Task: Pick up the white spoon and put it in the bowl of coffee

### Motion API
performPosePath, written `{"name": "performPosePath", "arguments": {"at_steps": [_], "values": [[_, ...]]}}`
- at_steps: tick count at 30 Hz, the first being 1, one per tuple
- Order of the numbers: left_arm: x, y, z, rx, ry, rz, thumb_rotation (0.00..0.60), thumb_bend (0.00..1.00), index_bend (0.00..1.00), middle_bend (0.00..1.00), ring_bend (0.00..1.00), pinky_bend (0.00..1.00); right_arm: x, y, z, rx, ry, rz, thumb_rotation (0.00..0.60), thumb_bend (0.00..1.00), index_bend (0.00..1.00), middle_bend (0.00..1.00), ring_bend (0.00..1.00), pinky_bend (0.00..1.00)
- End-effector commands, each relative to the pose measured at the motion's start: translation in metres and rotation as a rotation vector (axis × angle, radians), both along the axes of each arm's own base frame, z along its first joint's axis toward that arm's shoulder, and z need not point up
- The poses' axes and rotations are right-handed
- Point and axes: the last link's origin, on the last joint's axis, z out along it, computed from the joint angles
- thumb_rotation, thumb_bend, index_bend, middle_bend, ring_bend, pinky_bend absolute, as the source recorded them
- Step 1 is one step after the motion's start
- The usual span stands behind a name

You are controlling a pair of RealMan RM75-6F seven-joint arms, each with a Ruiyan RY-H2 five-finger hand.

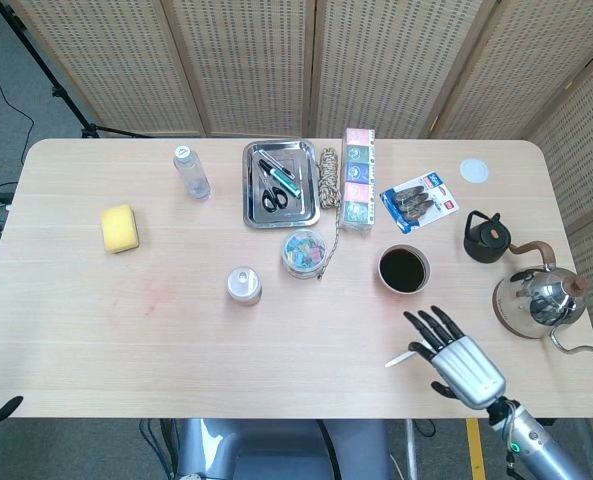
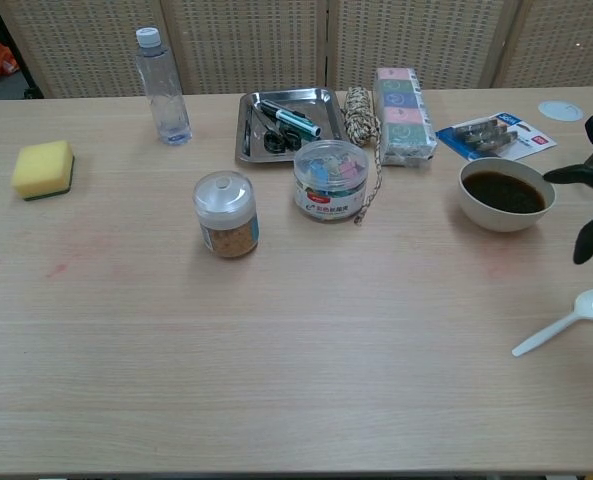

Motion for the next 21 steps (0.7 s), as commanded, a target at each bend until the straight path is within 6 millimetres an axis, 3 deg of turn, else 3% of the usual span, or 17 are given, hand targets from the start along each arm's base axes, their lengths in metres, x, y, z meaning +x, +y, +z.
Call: {"name": "performPosePath", "arguments": {"at_steps": [1,8,21], "values": [[0.000,0.000,-0.001,-0.003,0.001,-0.002,0.600,0.00,0.00,0.00,0.00,0.00,0.007,-0.014,-0.021,0.064,0.032,0.035,0.600,0.08,0.37,0.00,0.00,0.00],[0.001,0.000,-0.003,-0.013,0.004,-0.002,0.600,0.00,0.00,0.00,0.00,0.00,0.004,-0.029,-0.048,0.089,0.109,0.045,0.600,0.13,0.42,0.00,0.00,0.00],[0.001,0.001,-0.004,-0.028,0.004,-0.002,0.600,0.00,0.00,0.00,0.00,0.00,-0.004,-0.036,-0.053,0.089,0.191,0.041,0.600,0.21,0.43,0.00,0.00,0.00]]}}
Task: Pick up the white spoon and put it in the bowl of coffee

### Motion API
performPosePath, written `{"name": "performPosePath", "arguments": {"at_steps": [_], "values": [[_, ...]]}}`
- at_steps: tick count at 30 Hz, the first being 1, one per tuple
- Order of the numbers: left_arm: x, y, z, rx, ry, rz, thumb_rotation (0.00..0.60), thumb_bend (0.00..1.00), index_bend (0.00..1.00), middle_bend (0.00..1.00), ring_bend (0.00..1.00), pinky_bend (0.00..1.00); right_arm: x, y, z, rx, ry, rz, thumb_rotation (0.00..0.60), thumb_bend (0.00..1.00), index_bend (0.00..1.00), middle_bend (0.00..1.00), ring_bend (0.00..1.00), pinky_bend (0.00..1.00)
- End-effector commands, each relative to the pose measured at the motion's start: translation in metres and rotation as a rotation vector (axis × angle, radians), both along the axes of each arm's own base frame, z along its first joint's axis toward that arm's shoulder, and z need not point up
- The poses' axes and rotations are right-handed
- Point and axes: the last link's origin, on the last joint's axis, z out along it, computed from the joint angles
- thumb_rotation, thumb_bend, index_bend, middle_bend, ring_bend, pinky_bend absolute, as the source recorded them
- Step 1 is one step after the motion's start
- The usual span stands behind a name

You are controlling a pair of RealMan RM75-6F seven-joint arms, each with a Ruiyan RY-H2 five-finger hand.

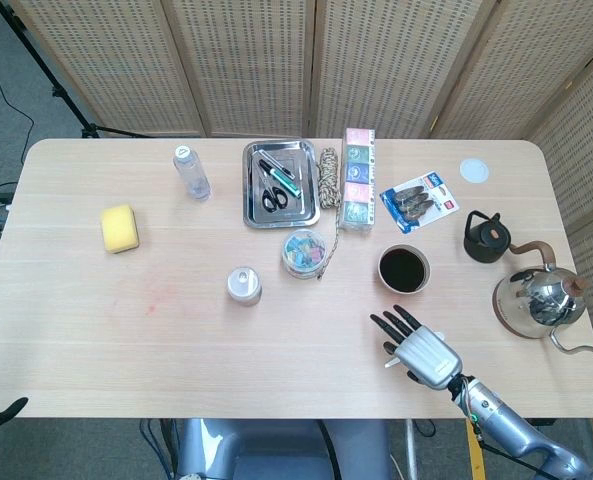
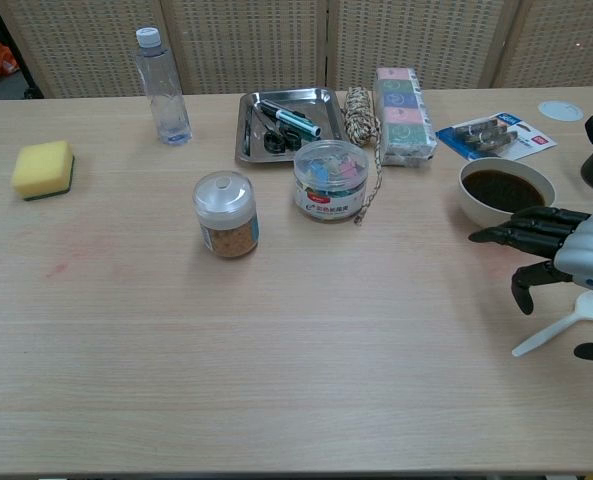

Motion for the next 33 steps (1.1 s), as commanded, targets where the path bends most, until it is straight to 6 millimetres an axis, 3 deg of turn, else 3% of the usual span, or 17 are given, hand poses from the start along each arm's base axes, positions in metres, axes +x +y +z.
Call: {"name": "performPosePath", "arguments": {"at_steps": [1,12,33], "values": [[0.000,0.000,0.000,-0.001,0.003,-0.001,0.600,0.00,0.00,0.00,0.00,0.00,-0.001,-0.002,-0.001,0.001,0.019,-0.005,0.600,0.21,0.43,0.00,0.00,0.00],[0.000,0.000,-0.001,-0.006,0.003,-0.001,0.600,0.00,0.00,0.00,0.00,0.00,0.000,-0.006,-0.010,0.022,0.049,-0.054,0.600,0.31,0.43,0.00,0.00,0.00],[0.000,-0.001,0.000,-0.006,-0.005,-0.003,0.600,0.00,0.00,0.00,0.00,0.00,0.013,-0.017,-0.019,0.060,0.052,-0.240,0.600,0.34,0.46,0.00,0.00,0.00]]}}
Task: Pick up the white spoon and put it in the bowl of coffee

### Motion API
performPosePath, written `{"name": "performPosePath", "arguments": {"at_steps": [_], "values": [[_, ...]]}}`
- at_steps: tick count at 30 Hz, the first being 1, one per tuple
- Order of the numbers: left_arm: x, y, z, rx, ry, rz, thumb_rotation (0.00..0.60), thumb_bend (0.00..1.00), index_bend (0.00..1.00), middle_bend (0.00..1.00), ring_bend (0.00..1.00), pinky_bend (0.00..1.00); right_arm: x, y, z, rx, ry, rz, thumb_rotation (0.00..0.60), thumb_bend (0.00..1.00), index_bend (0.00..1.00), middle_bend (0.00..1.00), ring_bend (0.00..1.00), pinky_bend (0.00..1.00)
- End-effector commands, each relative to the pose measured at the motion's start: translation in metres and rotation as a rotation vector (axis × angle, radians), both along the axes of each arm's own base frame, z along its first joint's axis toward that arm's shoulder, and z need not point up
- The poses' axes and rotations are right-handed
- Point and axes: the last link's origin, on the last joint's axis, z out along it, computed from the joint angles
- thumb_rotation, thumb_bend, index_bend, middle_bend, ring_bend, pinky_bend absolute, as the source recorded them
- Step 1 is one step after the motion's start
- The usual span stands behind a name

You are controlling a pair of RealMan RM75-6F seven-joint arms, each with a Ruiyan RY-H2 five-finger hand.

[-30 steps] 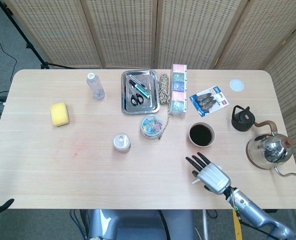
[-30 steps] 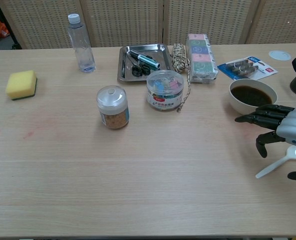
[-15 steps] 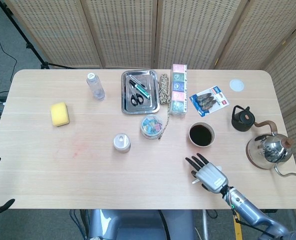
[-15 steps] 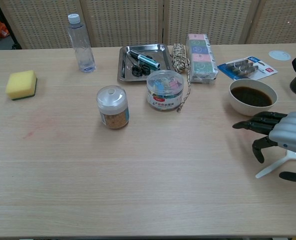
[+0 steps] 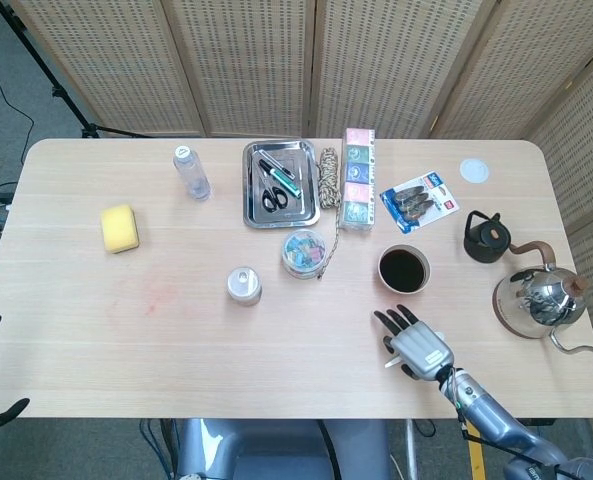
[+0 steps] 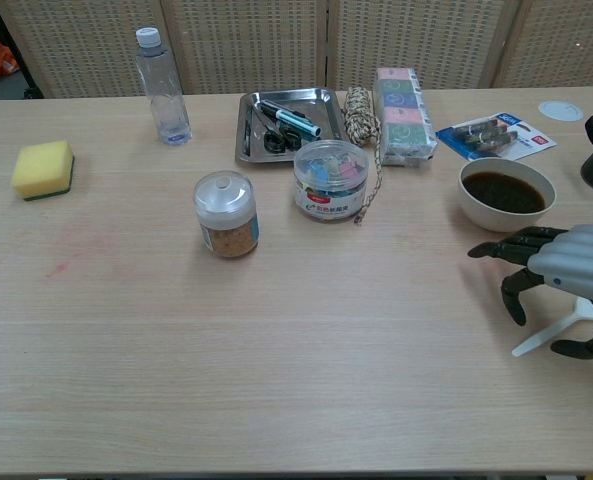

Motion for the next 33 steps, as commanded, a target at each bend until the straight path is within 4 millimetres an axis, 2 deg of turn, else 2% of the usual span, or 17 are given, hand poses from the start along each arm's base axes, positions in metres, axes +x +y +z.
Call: {"name": "performPosePath", "arguments": {"at_steps": [1,33], "values": [[-0.0001,-0.0002,0.0003,0.001,-0.001,0.000,0.600,0.00,0.00,0.00,0.00,0.00,0.0020,-0.0014,-0.0016,0.003,-0.001,-0.010,0.600,0.34,0.46,0.00,0.00,0.00],[0.0000,-0.0009,0.0006,0.002,-0.006,0.000,0.600,0.00,0.00,0.00,0.00,0.00,-0.0069,0.0021,-0.0105,0.006,-0.024,-0.033,0.600,0.34,0.46,0.00,0.00,0.00]]}}
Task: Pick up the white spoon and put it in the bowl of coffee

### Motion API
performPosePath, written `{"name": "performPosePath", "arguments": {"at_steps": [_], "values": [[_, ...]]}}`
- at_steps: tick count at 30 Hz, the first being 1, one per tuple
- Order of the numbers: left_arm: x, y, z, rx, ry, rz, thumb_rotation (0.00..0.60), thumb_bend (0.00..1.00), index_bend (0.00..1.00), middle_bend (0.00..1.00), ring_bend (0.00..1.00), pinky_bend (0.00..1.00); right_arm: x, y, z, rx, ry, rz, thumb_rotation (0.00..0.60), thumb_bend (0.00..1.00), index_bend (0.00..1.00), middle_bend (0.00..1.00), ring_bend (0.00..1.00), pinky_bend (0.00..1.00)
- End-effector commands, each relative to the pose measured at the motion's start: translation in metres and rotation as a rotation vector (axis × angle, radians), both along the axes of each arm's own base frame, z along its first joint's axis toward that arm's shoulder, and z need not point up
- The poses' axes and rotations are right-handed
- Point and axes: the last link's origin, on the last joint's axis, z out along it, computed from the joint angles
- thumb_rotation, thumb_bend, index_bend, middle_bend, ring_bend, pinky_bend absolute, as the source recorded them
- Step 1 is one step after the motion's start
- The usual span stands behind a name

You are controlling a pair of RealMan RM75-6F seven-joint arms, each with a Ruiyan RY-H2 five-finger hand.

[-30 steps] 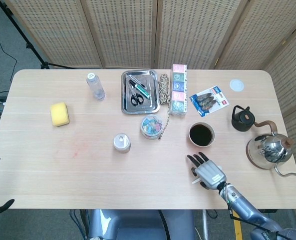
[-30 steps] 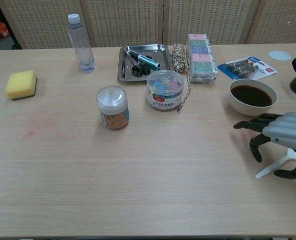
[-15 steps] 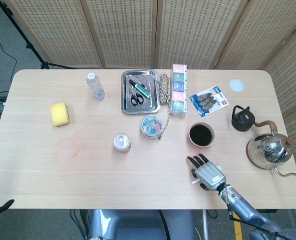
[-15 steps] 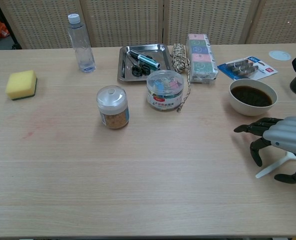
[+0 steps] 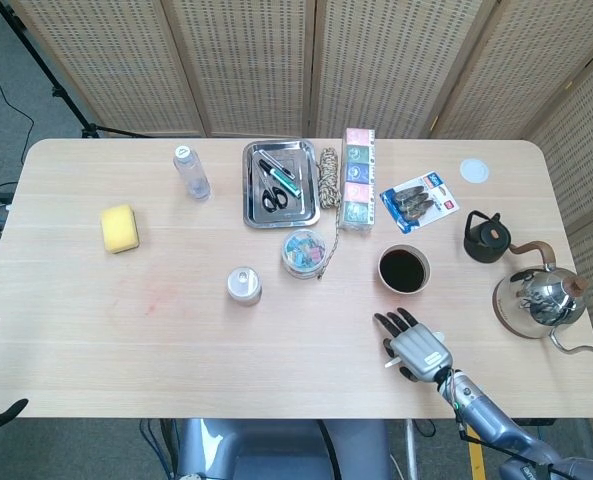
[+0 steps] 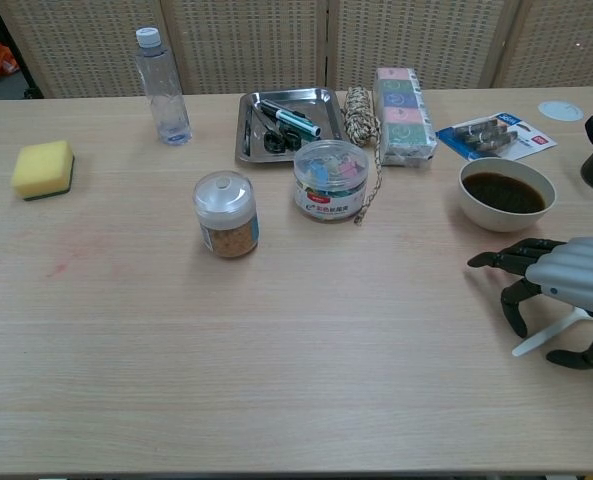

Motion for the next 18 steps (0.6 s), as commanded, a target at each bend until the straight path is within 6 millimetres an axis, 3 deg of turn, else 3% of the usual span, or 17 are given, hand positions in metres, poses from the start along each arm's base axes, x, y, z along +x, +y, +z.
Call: {"name": "performPosePath", "arguments": {"at_steps": [1,18], "values": [[0.0000,0.0002,-0.0002,0.000,0.000,0.001,0.600,0.00,0.00,0.00,0.00,0.00,0.0000,-0.0011,-0.0009,-0.003,-0.002,-0.002,0.600,0.34,0.46,0.00,0.00,0.00],[0.0000,0.0001,-0.0005,-0.003,0.000,0.002,0.600,0.00,0.00,0.00,0.00,0.00,-0.0043,-0.0067,-0.0064,-0.019,0.000,-0.021,0.600,0.36,0.47,0.00,0.00,0.00]]}}
